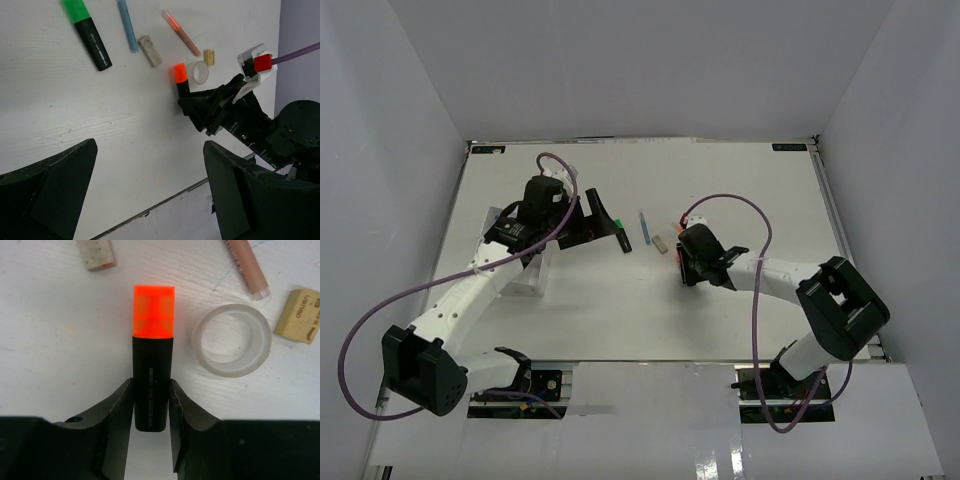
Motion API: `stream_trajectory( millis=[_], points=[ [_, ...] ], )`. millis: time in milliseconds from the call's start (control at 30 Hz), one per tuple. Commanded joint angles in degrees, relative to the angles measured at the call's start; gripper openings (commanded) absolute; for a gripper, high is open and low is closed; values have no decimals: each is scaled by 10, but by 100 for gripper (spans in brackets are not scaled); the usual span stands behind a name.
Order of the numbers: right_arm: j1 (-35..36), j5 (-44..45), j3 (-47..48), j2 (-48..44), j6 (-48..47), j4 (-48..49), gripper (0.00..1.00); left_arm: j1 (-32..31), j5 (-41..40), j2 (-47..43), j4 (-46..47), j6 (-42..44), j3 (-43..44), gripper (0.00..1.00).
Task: Sort the stationery into containers
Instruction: Pick up the pen from the center of the board.
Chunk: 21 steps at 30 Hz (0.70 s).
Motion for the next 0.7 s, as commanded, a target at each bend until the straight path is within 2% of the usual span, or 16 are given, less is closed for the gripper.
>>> stream_trajectory(
  millis=[0, 67, 100, 233, 333, 667],
  points=[
    [14, -29, -14, -55, -48, 38, 23, -30, 11, 13, 20, -21, 18, 98],
    [19, -67, -37, -96, -76, 83, 22, -44, 9, 22, 26, -28, 28, 98],
    [20, -84, -46, -127, -85, 101, 18, -55, 9, 31, 28, -31, 30, 98],
    [27, -177, -92, -199, -128, 186, 17, -78, 12, 50, 43, -46, 41, 98],
    [29, -212, -108, -235, -155, 224, 18, -98, 12, 67, 51, -59, 50, 98],
    [30, -255, -130, -278, -171, 272, 21, -145, 8, 105, 74, -89, 72, 96]
  ],
)
